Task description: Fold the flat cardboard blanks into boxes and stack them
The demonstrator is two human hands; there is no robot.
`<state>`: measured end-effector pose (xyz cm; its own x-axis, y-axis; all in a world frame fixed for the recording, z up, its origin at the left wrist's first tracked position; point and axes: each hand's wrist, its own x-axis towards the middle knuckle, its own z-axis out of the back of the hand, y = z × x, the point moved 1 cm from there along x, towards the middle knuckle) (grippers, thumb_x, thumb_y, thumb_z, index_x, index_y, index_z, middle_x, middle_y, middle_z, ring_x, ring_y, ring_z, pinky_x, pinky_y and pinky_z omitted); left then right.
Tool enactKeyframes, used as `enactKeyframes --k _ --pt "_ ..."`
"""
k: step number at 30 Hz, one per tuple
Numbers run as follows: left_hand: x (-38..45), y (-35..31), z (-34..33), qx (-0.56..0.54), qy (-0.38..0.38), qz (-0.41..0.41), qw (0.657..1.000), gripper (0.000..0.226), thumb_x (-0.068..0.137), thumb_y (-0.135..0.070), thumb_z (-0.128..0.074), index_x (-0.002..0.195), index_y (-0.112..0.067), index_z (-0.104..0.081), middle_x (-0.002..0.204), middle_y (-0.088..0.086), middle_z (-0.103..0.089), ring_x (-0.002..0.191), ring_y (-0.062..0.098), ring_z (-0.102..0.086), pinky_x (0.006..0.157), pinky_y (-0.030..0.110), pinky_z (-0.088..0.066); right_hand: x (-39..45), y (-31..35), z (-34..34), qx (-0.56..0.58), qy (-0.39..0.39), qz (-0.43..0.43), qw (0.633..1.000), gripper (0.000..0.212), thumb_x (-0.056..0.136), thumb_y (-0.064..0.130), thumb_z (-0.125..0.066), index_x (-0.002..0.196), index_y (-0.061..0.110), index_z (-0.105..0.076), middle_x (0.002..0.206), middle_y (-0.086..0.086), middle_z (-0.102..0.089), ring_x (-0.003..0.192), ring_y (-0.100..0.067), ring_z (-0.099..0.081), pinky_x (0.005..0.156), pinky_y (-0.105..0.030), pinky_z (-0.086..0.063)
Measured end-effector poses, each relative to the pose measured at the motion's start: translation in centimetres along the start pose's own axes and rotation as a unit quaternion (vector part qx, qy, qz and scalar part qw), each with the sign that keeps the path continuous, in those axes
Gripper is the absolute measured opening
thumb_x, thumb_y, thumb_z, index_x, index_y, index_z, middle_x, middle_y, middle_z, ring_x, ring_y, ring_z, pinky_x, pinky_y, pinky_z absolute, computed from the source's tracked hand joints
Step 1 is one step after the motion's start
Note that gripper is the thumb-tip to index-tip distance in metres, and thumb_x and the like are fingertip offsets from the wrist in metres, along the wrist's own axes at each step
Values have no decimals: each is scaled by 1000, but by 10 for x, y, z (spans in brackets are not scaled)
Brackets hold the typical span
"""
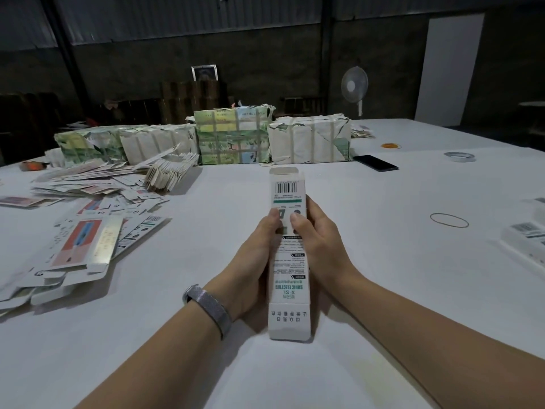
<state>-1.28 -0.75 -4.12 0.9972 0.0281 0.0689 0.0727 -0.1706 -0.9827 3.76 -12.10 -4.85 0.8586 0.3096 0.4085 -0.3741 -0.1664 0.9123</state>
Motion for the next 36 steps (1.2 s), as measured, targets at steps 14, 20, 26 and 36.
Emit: enactKeyframes --k 14,20,26,36 --pt "6 1 11 110 -95 -116 983 29 104 -42 -46 131 -33 -38 87 -14 -77 73 13 -76 57 20 -56 -1 2 -2 17 58 -20 998 36 89 27 -47 122 30 -62 110 -2 -74 97 -23 -72 79 -36 -57" --pt "5 1 12 103 -81 -128 983 29 106 -31 -48 119 -53 -36 89 -8 -79 71 19 -76 57 25 -57 -1 1 -3 9 72 -29 997 37 91 29 -47 125 32 -60 110 0 -74 94 -20 -72 74 -33 -57" --pt "5 4 13 98 -101 -131 981 36 105 -26 -52 135 -39 -36 89 4 -79 69 25 -75 60 36 -60 -3 3 -3 20 91 -45 995 30 100 19 -44 122 30 -61 107 1 -75 92 -18 -73 72 -27 -56" --pt "5 4 17 113 -161 -160 967 40 91 -34 -65 121 -50 -46 105 11 -76 83 29 -76 76 49 -62 -7 9 -3 47 153 -63 985 34 103 14 -50 135 25 -53 112 -11 -74 96 -34 -73 80 -44 -60"
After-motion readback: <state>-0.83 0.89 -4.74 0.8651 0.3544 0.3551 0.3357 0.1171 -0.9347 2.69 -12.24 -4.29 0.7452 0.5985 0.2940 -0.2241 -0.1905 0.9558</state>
